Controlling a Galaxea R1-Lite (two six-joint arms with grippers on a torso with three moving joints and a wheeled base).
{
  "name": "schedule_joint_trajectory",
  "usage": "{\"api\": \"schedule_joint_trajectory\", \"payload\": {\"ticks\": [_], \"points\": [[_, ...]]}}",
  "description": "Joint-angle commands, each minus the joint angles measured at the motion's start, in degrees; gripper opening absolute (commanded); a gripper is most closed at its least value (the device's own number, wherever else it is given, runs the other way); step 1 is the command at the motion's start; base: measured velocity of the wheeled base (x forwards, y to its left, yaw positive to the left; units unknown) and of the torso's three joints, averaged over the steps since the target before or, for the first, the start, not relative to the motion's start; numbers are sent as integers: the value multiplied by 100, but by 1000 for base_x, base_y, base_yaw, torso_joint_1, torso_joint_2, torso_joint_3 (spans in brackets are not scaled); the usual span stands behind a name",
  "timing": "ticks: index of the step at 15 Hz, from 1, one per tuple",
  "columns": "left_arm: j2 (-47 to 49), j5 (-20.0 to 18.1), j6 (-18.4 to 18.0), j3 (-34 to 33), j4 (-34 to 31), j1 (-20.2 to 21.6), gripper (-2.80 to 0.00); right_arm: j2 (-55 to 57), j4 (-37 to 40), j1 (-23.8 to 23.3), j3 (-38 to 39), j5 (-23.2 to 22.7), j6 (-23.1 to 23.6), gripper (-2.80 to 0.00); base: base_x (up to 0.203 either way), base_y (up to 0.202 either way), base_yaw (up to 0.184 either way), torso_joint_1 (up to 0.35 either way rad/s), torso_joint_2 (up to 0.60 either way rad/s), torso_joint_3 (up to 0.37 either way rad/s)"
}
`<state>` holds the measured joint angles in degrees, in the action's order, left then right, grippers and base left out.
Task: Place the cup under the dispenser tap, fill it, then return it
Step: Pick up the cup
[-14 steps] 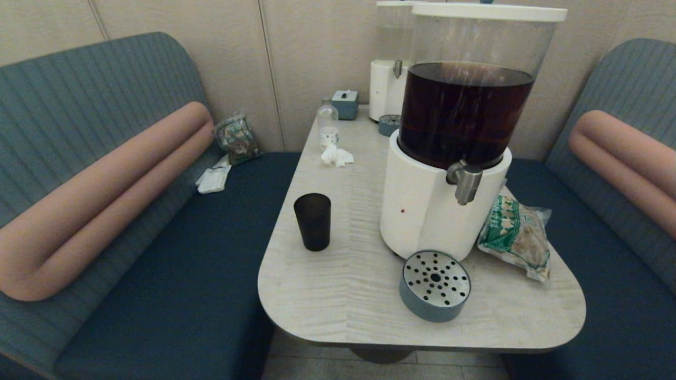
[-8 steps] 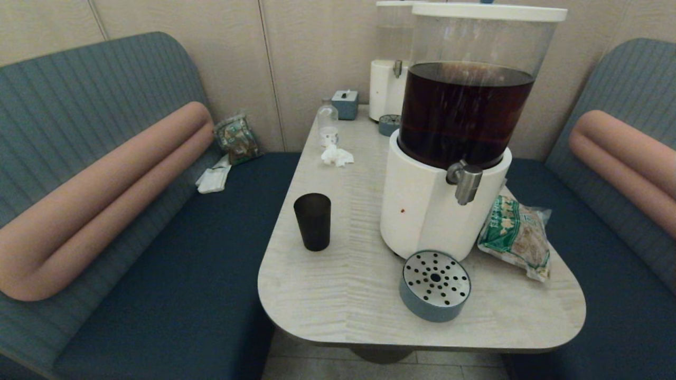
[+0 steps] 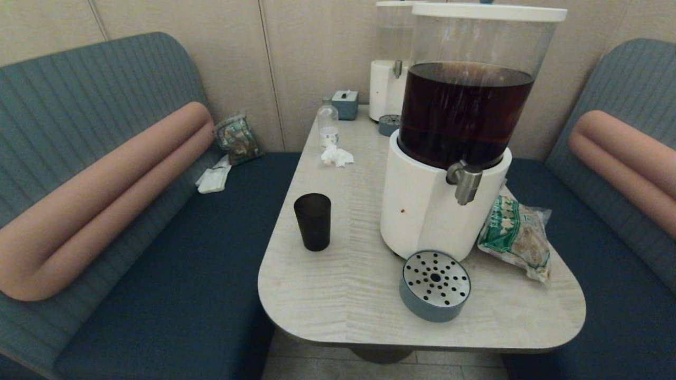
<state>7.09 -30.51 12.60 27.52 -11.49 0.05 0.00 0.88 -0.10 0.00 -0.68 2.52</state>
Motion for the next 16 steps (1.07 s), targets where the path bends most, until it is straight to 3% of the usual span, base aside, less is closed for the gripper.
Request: {"api": "schedule_joint_trajectory", "payload": {"ticks": [1,4,6,9,12,13,16], "points": [[988,-431,303,148,731,-120,-280,0,0,1,0,-2,3,-280,0,0,0,0,0,0],[2462,-786,776,211,2349,-281,-280,0,0,1,0,-2,3,-280,0,0,0,0,0,0],[3663,-988,881,247,3604,-317,-280,0,0,1,0,-2,3,-280,0,0,0,0,0,0],[5447,-1156,592,346,5531,-314,-280,0,0,1,0,-2,3,-280,0,0,0,0,0,0],[6616,-1248,88,480,6910,-262,-280,0,0,1,0,-2,3,-280,0,0,0,0,0,0],[6832,-1319,12,522,7215,-224,0,0,0,1,0,-2,3,-280,0,0,0,0,0,0],[7350,-1613,-102,584,7450,195,0,0,0,1,0,-2,3,-280,0,0,0,0,0,0]]}}
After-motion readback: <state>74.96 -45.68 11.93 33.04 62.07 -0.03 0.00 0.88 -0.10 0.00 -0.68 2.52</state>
